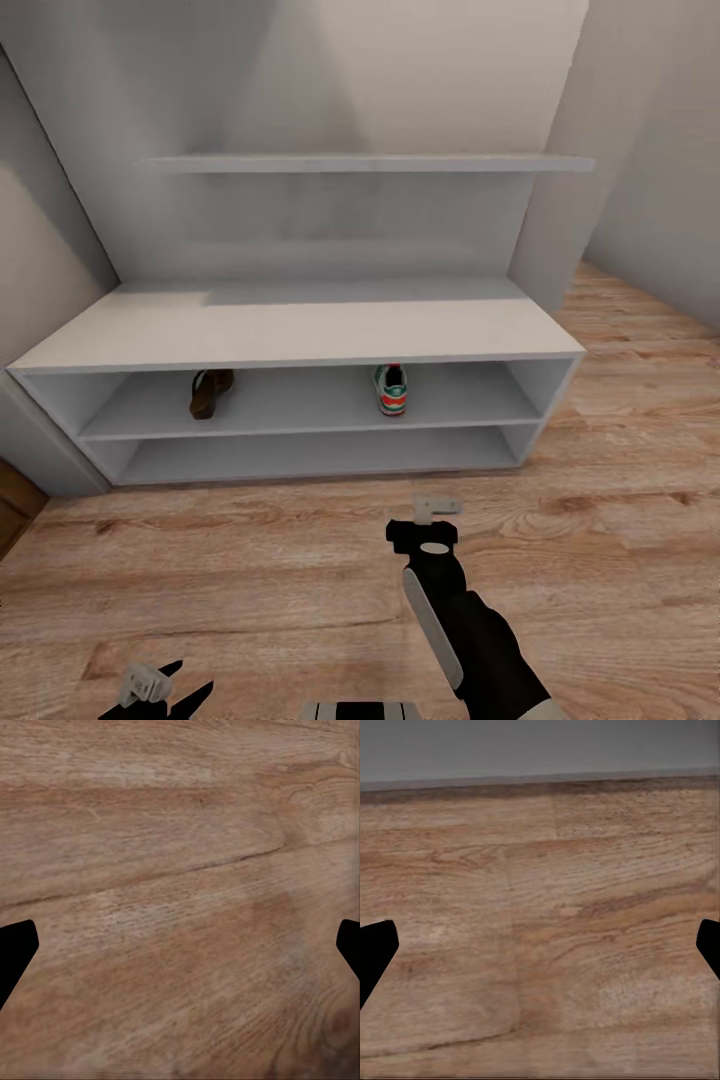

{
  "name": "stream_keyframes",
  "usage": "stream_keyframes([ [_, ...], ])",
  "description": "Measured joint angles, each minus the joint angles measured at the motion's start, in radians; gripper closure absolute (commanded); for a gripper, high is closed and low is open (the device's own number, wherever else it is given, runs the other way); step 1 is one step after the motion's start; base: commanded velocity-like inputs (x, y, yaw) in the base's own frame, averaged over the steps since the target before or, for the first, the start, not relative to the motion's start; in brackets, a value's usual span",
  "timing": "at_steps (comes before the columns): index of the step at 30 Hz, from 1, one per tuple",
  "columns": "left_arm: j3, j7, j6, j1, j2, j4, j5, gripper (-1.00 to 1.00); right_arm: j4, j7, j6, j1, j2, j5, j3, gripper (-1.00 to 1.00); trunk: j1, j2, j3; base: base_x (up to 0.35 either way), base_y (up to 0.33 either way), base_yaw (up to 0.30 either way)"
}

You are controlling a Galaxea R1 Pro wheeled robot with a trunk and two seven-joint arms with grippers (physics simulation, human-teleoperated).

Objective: Pick up the two gym shoes and the two sandals from the corridor floor and place them onto the hallstand (shoe rack) in the corridor, making sure they are on the rack and not on the floor. Arrange them so the two gym shoes are next to each other and the two sandals are next to each other.

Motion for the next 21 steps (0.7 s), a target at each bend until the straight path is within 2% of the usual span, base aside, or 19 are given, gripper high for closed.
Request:
stream_keyframes([
  [7, 0.000, 0.001, 0.000, 0.000, 0.002, 0.000, 0.000, -1.00, 0.055, 0.001, -0.002, 0.002, 0.000, 0.000, 0.000, -1.00, 0.000, 0.000, 0.000, -0.026, 0.000, 0.000],
  [8, 0.000, 0.001, -0.001, 0.000, 0.003, 0.001, -0.001, -1.00, 0.111, 0.004, -0.007, 0.002, 0.000, -0.002, 0.000, -1.00, 0.000, 0.000, 0.000, -0.005, 0.000, 0.000],
  [11, 0.000, 0.001, -0.001, 0.001, 0.004, 0.001, -0.001, -1.00, 0.162, 0.005, -0.020, 0.002, 0.000, -0.001, 0.000, -1.00, 0.000, 0.000, 0.000, -0.003, 0.000, 0.000],
  [12, 0.001, 0.002, -0.001, 0.001, 0.005, 0.003, -0.001, -1.00, 0.206, 0.005, -0.050, 0.002, 0.000, -0.003, 0.000, -1.00, 0.000, 0.000, 0.000, -0.001, 0.000, 0.000],
  [20, 0.001, 0.018, -0.003, 0.002, 0.006, 0.013, 0.005, -1.00, 0.307, 0.038, -0.184, 0.003, -0.033, -0.002, 0.002, -1.00, 0.000, 0.000, 0.000, 0.000, 0.000, 0.000],
  [21, 0.001, 0.025, -0.003, 0.002, 0.006, 0.014, 0.006, -1.00, 0.385, 0.110, -0.252, 0.002, -0.054, -0.001, 0.001, -1.00, -0.001, 0.000, 0.004, 0.000, 0.000, 0.000],
])
